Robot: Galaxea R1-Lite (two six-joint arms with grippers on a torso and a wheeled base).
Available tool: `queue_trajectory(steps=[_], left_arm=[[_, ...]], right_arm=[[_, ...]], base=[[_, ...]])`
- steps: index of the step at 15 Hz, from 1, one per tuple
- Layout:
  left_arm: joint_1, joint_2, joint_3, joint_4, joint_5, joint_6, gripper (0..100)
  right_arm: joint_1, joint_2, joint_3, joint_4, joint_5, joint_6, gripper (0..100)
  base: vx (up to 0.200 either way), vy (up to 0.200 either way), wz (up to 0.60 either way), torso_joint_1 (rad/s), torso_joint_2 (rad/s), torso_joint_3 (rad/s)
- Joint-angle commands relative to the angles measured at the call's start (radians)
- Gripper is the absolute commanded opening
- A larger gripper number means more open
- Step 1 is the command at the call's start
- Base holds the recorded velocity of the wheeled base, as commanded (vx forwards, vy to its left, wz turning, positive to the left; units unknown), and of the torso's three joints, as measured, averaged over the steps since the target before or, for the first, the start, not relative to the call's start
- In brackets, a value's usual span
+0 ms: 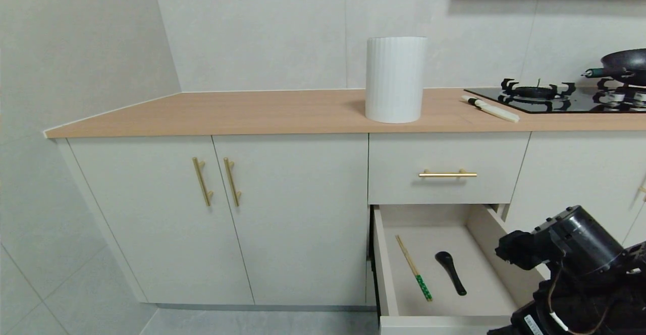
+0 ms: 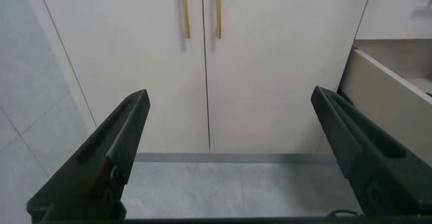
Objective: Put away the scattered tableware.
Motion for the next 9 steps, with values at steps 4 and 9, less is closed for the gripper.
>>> queue_trajectory(steps=[4,9], left_arm=[[0.0,0.0,0.0,0.0,0.0,0.0,100],[0.0,0.0,0.0,0.0,0.0,0.0,100]], right_arm=[[0.058,0.027,0.049,0.04,0.005,-0.099,100],[0.057,0.128,0.063,0.04,0.003,-0.116,100]], base=[[0.0,0.0,0.0,0.0,0.0,0.0],[0.0,0.0,0.0,0.0,0.0,0.0]])
